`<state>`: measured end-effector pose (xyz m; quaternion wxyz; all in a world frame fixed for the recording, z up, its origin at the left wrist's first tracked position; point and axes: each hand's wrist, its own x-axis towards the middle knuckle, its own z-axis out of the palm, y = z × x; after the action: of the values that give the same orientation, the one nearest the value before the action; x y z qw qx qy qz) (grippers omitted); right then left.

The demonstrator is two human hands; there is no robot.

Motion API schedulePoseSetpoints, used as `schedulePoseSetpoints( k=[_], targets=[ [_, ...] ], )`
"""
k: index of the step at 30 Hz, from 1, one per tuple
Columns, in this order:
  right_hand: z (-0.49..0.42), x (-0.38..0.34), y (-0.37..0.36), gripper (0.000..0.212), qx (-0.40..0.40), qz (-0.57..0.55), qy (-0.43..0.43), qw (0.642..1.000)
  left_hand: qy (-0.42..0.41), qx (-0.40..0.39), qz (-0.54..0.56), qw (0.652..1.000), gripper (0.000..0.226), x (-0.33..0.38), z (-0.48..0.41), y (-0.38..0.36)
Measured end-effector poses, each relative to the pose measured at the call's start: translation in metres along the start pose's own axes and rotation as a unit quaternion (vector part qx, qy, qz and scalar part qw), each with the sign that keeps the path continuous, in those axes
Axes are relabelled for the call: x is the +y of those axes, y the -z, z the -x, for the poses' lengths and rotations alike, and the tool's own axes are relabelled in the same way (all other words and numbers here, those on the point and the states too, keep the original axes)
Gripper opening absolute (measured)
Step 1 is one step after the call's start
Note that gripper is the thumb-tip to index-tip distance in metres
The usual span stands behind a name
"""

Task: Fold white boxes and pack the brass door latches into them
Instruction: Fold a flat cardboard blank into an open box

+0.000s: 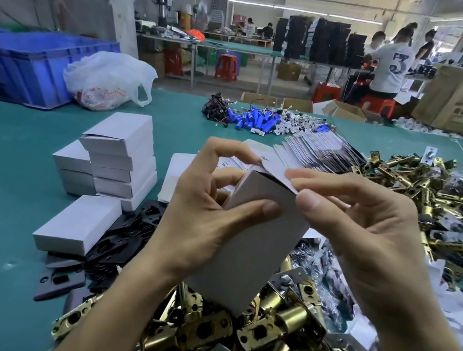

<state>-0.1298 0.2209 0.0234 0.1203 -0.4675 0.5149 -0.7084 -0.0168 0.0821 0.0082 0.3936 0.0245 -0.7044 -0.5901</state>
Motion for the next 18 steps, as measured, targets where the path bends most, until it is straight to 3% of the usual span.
schedulePoseSetpoints(
  k=[6,18],
  targets=[
    [-0.0007,0.0024,-0.0001,0.016,0.066,-0.010,-0.005,0.998,0.008,-0.025,0.015,1.000,0.046,0.0017,0.0010,-0.0020],
    [-0.0005,0.0016,-0.0017,0.013,0.056,-0.011,0.017,0.998,0.006,-0.022,-0.004,1.000,0.047,0.0016,0.0015,-0.0041]
  ],
)
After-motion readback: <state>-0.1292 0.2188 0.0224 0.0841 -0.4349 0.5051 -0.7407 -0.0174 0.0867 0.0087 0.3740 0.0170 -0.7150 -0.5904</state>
